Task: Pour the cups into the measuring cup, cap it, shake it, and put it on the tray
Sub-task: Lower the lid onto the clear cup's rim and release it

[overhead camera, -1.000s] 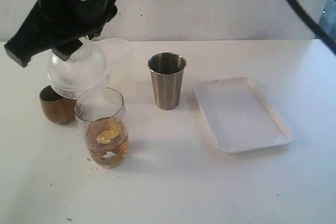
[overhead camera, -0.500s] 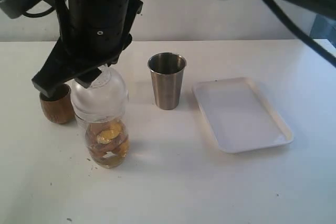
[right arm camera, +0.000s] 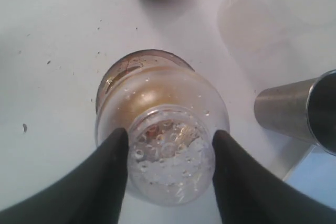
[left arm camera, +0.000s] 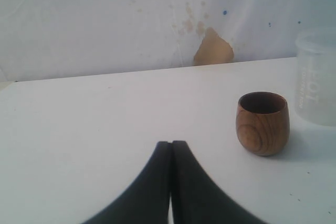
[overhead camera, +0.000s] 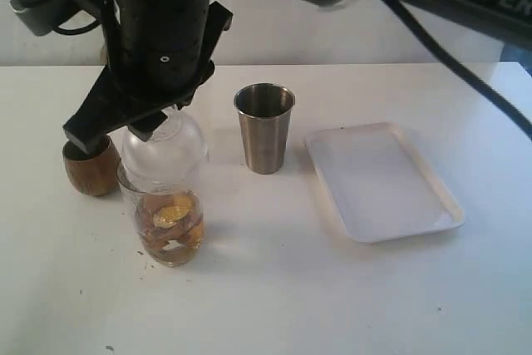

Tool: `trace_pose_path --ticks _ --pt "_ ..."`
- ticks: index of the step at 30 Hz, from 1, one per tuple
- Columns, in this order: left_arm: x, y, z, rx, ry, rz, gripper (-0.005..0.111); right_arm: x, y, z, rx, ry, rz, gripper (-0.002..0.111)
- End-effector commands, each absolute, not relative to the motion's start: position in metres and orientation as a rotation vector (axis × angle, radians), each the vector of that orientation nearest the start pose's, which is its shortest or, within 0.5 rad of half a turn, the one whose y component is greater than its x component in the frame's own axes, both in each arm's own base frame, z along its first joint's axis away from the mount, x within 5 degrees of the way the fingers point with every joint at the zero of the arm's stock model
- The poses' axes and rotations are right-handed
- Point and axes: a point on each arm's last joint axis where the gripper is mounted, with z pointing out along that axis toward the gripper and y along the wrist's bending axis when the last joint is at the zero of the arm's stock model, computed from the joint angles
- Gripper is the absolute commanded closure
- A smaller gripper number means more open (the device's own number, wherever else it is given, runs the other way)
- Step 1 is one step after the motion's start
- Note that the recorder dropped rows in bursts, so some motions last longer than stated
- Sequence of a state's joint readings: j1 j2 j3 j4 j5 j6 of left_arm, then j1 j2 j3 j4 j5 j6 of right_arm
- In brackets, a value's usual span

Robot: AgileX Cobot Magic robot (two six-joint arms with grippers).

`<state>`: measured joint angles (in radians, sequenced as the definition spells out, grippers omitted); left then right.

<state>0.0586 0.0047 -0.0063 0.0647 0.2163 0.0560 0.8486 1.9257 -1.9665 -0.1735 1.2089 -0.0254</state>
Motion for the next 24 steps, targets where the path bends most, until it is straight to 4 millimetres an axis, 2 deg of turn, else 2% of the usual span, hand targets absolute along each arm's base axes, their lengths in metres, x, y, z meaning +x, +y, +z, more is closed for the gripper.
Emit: trace_pose_path --ticks 1,7,12,24 --pt "0.056 0.005 0.195 0.043 1.688 0.153 0.107 0.294 0.308 0.352 -1.105 2.332 0.076 0.108" --pt "0.056 0.005 0.195 0.043 1.688 0.153 0.107 0.294 0.312 0.350 -1.096 2.329 0.138 0.108" --pt "0.056 0.005 0.195 0.043 1.688 0.153 0.107 0.297 0.314 0.342 -1.106 2.355 0.120 0.108" --pt "0.056 0.005 0.195 0.043 1.688 0.153 0.107 0.297 0.313 0.341 -1.112 2.360 0.110 0.108"
